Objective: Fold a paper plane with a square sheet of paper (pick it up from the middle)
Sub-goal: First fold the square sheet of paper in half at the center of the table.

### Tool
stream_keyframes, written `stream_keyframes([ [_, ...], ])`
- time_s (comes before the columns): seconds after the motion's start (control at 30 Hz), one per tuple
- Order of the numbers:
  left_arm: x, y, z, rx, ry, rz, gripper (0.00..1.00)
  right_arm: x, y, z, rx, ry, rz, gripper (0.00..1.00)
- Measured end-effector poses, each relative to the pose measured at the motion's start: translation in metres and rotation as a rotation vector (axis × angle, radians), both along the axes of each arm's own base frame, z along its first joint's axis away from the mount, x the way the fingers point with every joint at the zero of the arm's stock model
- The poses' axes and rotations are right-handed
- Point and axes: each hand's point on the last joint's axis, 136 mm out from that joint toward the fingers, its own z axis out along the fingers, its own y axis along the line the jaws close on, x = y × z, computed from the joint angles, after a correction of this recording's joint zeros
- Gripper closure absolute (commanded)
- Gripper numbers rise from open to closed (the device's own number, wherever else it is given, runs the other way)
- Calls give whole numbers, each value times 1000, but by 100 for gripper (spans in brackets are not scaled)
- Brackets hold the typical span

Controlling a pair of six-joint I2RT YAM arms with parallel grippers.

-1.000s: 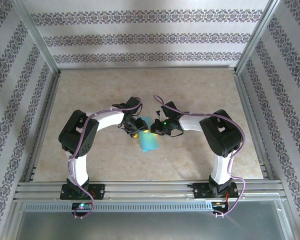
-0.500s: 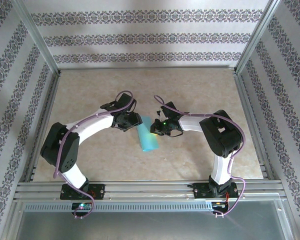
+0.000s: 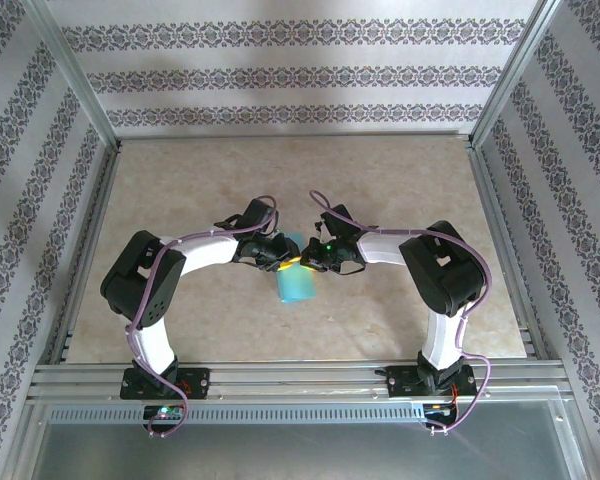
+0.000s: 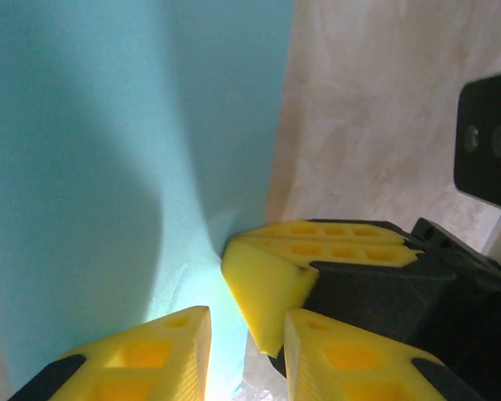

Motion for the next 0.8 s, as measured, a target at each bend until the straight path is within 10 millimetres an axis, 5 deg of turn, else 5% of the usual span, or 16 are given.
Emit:
stream_keyframes([
  [0.8, -12, 24, -31, 127, 12, -32, 76, 0, -1, -2, -15, -2, -4, 92],
])
